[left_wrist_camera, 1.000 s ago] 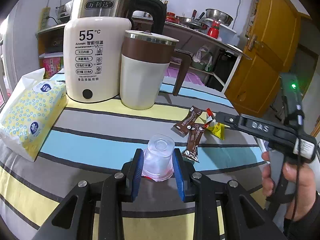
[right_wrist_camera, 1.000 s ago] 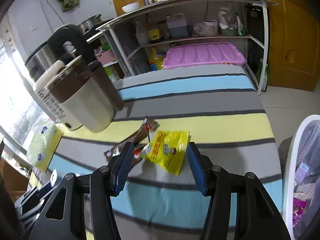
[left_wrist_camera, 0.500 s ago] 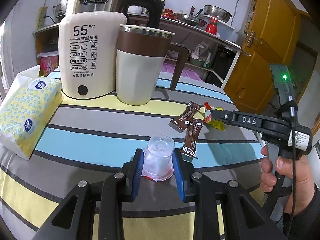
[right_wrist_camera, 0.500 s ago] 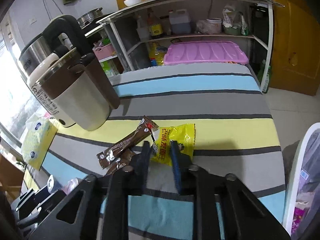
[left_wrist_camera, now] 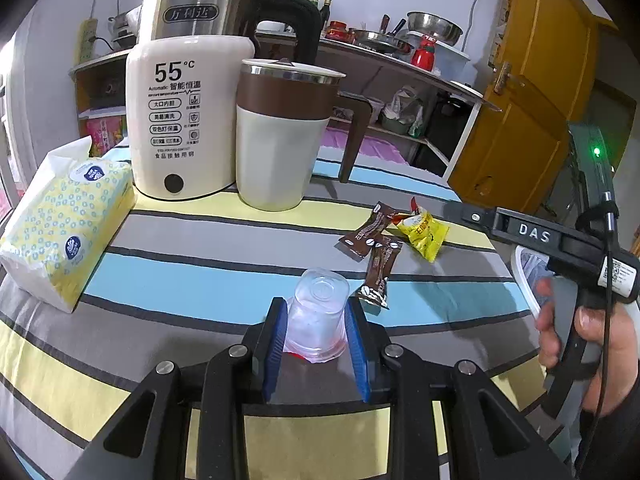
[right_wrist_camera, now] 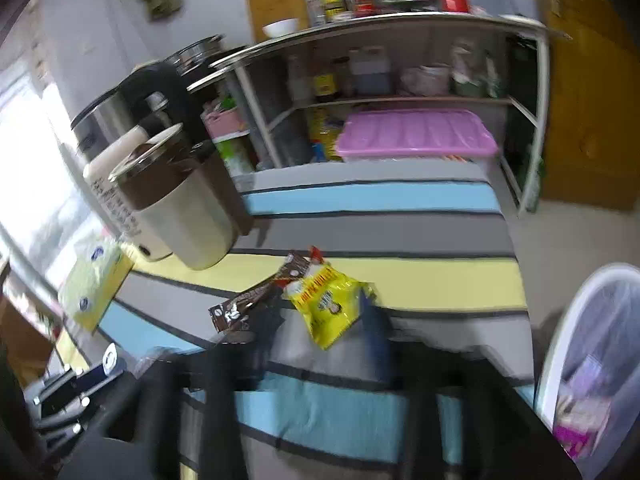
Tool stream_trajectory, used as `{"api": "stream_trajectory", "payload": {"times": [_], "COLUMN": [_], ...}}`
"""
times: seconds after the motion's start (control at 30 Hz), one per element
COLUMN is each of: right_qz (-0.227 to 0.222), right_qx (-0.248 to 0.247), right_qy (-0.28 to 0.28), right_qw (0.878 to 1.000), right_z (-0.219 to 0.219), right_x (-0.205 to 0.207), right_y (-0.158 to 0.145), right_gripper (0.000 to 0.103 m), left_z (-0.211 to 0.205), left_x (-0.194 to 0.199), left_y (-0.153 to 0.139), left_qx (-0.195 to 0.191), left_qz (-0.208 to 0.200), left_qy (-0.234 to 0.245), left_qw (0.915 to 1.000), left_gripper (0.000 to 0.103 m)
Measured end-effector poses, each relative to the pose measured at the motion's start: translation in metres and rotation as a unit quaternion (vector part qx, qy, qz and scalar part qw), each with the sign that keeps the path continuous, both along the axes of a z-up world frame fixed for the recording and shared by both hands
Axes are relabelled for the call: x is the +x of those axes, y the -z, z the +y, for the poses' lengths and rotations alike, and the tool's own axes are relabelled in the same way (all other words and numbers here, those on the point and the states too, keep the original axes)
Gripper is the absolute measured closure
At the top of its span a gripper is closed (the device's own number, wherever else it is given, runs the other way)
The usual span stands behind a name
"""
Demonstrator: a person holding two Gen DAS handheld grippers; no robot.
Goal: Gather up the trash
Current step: 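Grasp the clear plastic cup with the left tool while the right tool grasps the yellow snack packet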
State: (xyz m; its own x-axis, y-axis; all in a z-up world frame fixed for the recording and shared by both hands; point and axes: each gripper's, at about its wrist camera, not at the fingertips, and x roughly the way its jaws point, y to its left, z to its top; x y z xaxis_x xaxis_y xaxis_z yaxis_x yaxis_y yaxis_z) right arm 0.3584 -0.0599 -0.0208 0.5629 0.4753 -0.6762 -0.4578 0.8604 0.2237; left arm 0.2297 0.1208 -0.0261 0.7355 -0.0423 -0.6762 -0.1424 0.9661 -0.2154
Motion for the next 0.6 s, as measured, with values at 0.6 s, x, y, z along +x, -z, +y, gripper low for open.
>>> {"api": "stream_trajectory", "payload": {"times": [0.6], "right_qz": [0.008], "right_qx": [-0.098], "right_qy": [-0.085], "right_qw": [0.992], "right_z": [0.023], "right_x": [0.031], "right_y": [0.032], "right_gripper": [0.068], "left_z": [0.004], "left_x": [0.006], "left_y": [0.009], "left_qx": [-0.011], "left_qz": [0.009], "left_qy": [0.005], "left_qw": [0.9999], "left_gripper": [0.073]}}
